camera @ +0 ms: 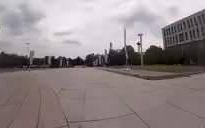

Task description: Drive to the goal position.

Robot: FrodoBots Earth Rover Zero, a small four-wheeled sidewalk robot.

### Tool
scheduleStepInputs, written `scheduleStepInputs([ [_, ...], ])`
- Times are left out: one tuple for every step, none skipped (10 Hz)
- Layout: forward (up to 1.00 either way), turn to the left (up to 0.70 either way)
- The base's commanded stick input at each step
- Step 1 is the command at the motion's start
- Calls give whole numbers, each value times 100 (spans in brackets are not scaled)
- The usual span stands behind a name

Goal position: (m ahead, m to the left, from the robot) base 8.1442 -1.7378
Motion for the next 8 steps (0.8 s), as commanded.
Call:
scheduleStepInputs([
  [60, 0],
  [60, 0],
  [60, 0],
  [60, 0],
  [60, 0],
  [60, 0],
  [60, 0],
  [60, 0],
])
